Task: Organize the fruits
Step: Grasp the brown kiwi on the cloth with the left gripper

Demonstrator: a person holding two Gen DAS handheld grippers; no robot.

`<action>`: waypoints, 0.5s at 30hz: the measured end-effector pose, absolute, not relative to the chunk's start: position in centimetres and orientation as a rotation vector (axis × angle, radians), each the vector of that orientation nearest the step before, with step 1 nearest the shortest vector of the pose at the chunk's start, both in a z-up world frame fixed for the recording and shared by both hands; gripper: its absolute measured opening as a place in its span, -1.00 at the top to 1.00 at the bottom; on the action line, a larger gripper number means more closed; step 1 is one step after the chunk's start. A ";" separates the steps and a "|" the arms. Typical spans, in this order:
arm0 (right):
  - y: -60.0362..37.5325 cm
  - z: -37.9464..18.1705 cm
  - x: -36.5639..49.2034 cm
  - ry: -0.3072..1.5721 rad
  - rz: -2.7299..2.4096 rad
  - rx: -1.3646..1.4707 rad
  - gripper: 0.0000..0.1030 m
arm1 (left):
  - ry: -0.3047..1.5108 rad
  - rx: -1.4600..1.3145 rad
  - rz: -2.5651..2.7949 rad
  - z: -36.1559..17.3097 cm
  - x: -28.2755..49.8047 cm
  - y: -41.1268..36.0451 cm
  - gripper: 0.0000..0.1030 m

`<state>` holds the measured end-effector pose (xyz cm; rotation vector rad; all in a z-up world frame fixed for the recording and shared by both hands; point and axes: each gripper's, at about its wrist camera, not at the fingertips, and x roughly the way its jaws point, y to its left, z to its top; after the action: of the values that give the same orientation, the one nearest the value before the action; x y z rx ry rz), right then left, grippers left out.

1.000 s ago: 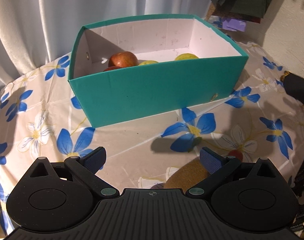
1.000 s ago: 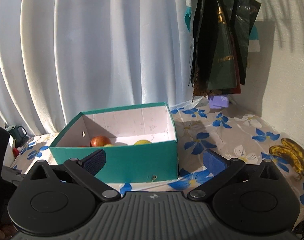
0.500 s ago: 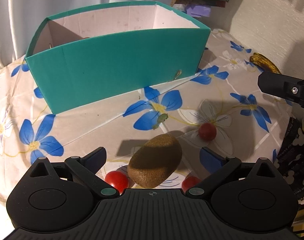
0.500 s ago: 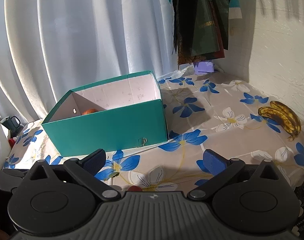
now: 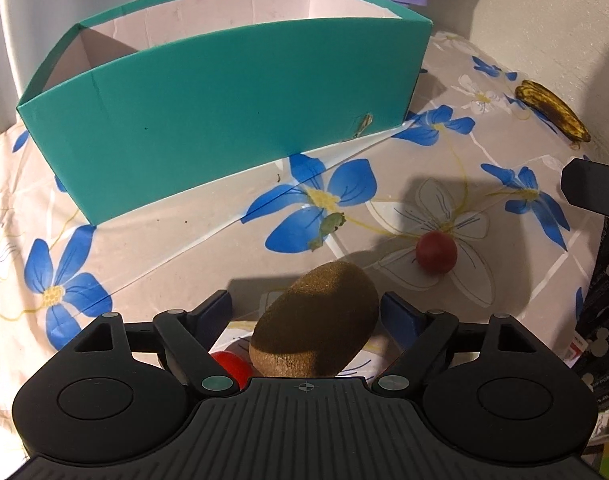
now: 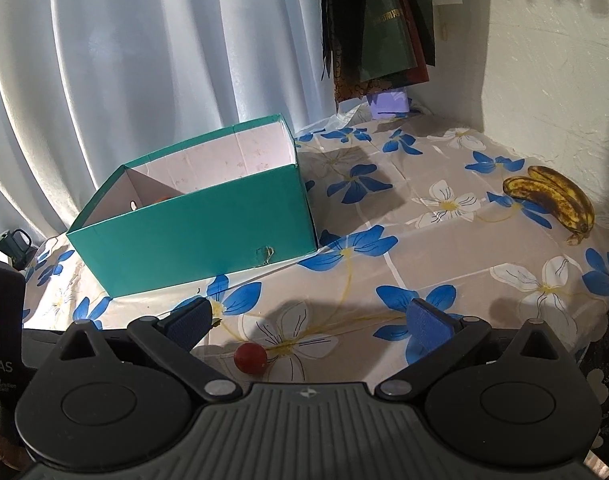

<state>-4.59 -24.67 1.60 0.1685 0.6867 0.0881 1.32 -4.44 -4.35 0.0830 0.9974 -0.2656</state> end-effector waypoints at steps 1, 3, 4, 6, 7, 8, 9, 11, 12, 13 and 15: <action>-24.7 1.5 -4.6 0.690 0.085 0.170 -1.00 | 0.999 0.088 -0.265 -4.4 1.3 -4.5 -0.67; -24.8 1.5 -4.6 0.693 0.080 0.172 -1.00 | 1.004 0.092 -0.276 -4.3 1.4 -4.6 -0.67; -24.9 1.4 -4.7 0.695 0.079 0.174 -1.00 | 1.004 0.088 -0.281 -4.3 1.4 -4.6 -0.68; -24.9 1.4 -4.7 0.696 0.073 0.177 -1.00 | 1.002 0.095 -0.279 -4.4 1.4 -4.7 -0.67; -24.9 1.4 -4.7 0.697 0.073 0.178 -1.00 | 1.000 0.107 -0.285 -4.4 1.3 -4.8 -0.67; -24.9 1.4 -4.7 0.698 0.072 0.179 -1.00 | 0.999 0.120 -0.288 -4.4 1.2 -5.0 -0.66; -24.9 1.4 -4.7 0.698 0.070 0.179 -1.00 | 0.998 0.130 -0.286 -4.4 1.2 -5.0 -0.63; -24.9 1.3 -4.7 0.700 0.072 0.180 -1.00 | 0.994 0.143 -0.296 -4.3 1.1 -5.2 -0.48; -24.9 1.3 -4.7 0.700 0.071 0.181 -1.00 | 0.994 0.145 -0.299 -4.2 1.1 -5.2 -0.34; -24.9 1.3 -4.6 0.702 0.071 0.181 -1.00 | 0.994 0.144 -0.307 -4.1 1.2 -5.2 -0.31; -24.7 1.3 -4.6 0.705 0.068 0.181 -1.00 | 0.998 0.146 -0.312 -4.0 1.4 -5.3 -0.25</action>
<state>-4.57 -24.75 1.28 0.1814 0.7047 0.0684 1.40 -5.26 -4.05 0.1457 0.9981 -0.3122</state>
